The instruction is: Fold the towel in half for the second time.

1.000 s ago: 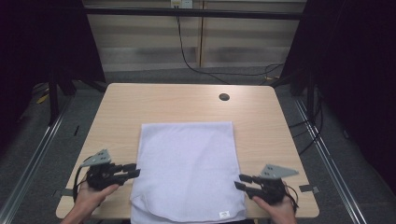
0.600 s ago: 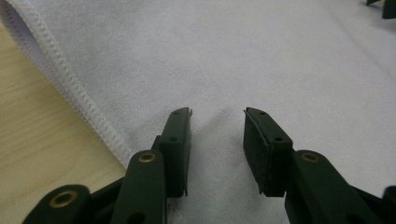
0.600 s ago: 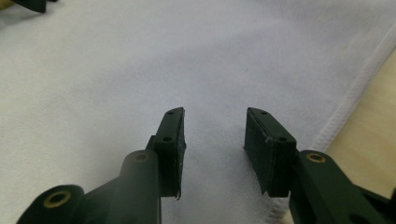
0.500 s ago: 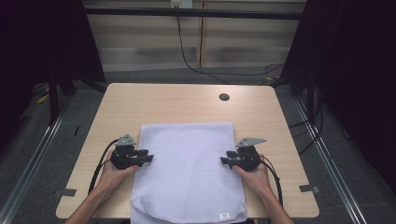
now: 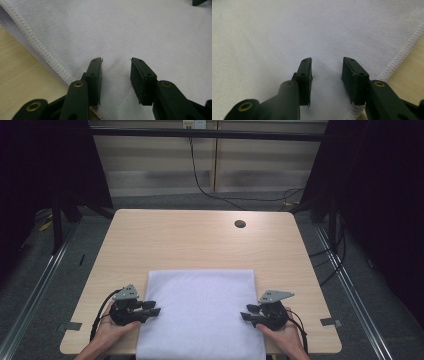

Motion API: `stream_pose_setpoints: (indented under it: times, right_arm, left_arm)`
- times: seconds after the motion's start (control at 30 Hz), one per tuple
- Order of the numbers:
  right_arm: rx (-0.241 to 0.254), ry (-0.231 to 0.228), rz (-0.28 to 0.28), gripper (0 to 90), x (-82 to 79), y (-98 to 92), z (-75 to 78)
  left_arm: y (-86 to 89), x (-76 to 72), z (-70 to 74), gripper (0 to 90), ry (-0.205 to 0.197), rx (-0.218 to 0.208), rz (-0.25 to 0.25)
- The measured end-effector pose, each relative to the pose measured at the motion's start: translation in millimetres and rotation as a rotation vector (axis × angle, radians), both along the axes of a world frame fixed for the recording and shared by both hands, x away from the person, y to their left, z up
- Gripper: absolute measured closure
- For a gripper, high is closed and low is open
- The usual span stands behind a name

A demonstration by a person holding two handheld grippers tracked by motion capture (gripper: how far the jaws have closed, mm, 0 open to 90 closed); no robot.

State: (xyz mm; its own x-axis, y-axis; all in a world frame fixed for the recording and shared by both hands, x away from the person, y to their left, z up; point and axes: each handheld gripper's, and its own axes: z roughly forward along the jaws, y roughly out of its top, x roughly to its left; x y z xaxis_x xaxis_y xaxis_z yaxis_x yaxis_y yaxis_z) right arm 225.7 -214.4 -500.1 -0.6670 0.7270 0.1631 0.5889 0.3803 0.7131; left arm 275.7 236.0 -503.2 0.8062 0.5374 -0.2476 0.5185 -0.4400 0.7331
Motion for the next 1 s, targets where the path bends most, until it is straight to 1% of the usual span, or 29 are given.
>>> stream_pose_setpoints:
  times: [0.03,0.07,0.1,0.13,0.17,0.2,0.27,0.3,0.33,0.37,0.4,0.43,0.47,0.5,0.53,0.57,0.6,0.63,0.67,0.7,0.77,0.8,0.83,0.87,0.9,0.97,1.0]
  right_arm:
    - [0.005,0.008,0.002,60.3,-3.5,-0.4,0.4]
    - [0.007,0.017,0.01,60.3,-6.3,-0.6,1.1]
    - [0.008,0.029,0.013,59.7,-8.4,-0.7,2.0]
    - [0.004,0.029,0.021,57.6,-8.8,-0.8,3.1]
    - [0.001,0.018,0.022,56.3,-6.9,-1.8,4.9]
    - [0.008,-0.006,0.003,55.8,-3.2,-4.1,7.5]
    - [0.057,-0.043,-0.041,54.4,10.3,-12.6,14.6]
    - [0.063,-0.06,-0.064,52.4,18.9,-16.5,18.2]
    - [0.061,-0.069,-0.081,50.8,28.3,-20.1,21.3]
    - [0.073,-0.079,-0.096,49.6,37.9,-23.4,23.5]
    - [0.081,-0.09,-0.11,48.0,47.2,-26.1,25.4]
    - [0.081,-0.097,-0.119,46.3,56.5,-28.0,26.6]
    - [0.074,-0.106,-0.132,44.9,65.2,-29.1,27.7]
    - [0.073,-0.114,-0.14,43.3,73.3,-29.8,28.0]
    - [0.081,-0.108,-0.141,41.8,81.4,-30.2,27.7]
    - [0.079,-0.107,-0.144,40.7,88.8,-30.4,26.5]
    - [0.073,-0.103,-0.148,38.8,95.6,-30.4,24.8]
    - [0.07,-0.099,-0.152,38.2,101.4,-30.4,22.6]
    - [0.08,-0.094,-0.153,38.2,106.4,-30.8,19.6]
    - [0.08,-0.089,-0.16,37.6,110.1,-31.1,15.7]
    - [0.073,-0.06,-0.168,36.3,115.5,-32.0,6.4]
    - [0.065,-0.051,-0.176,35.7,117.0,-32.8,1.9]
    - [0.072,-0.036,-0.178,35.7,118.4,-34.0,-2.1]
    - [0.075,-0.021,-0.177,36.1,119.5,-34.8,-5.0]
    - [0.079,-0.011,-0.173,37.7,120.3,-34.9,-7.1]
    - [0.075,0.001,-0.158,41.8,121.6,-33.3,-9.8]
    - [0.081,0.005,-0.156,45.9,121.8,-32.5,-9.9]
  left_arm:
    - [1.2,-1.2,0.4,61.2,0.011,-0.004,-0.011]
    - [1.9,-2.5,1.9,60.9,0.015,-0.001,-0.011]
    - [2.6,-2.9,3.8,58.8,-0.001,-0.006,-0.003]
    - [3.9,-1.0,6.7,56.7,-0.012,-0.018,-0.006]
    - [4.7,3.1,9.9,56.4,-0.013,-0.031,0.003]
    - [5.3,8.5,13.6,55.3,-0.028,-0.034,0.026]
    - [7.3,23.4,19.7,54.1,-0.045,-0.058,0.062]
    - [7.6,31.8,22.4,52.5,-0.063,-0.053,0.083]
    - [7.9,41.0,24.5,50.9,-0.068,-0.051,0.099]
    - [8.6,49.6,26.4,49.5,-0.081,-0.062,0.13]
    - [9.5,58.4,28.5,48.7,-0.079,-0.072,0.15]
    - [10.0,66.0,29.5,47.0,-0.076,-0.092,0.167]
    - [9.6,74.1,30.0,45.5,-0.066,-0.085,0.169]
    - [8.6,80.6,28.5,43.3,-0.065,-0.084,0.189]
    - [7.5,86.6,26.9,42.9,-0.06,-0.076,0.204]
    - [5.9,91.1,24.9,41.2,-0.059,-0.072,0.208]
    - [5.0,94.2,22.3,40.8,-0.065,-0.075,0.209]
    - [3.5,96.0,19.4,40.8,-0.055,-0.087,0.216]
    - [1.7,97.4,16.4,39.7,-0.047,-0.082,0.214]
    - [-0.6,97.9,13.6,38.9,-0.04,-0.065,0.21]
    - [-4.1,98.3,8.9,36.9,-0.031,-0.028,0.2]
    - [-4.3,98.5,7.5,35.6,-0.019,-0.02,0.197]
    - [-4.8,98.7,6.0,35.0,-0.011,-0.028,0.194]
    - [-4.8,99.1,5.2,35.7,-0.013,-0.012,0.19]
    - [-4.9,99.1,4.4,38.3,-0.009,-0.007,0.191]
    - [-2.8,98.7,2.6,47.9,-0.004,-0.01,0.187]
    - [-1.6,98.4,1.3,53.8,-0.004,-0.013,0.182]
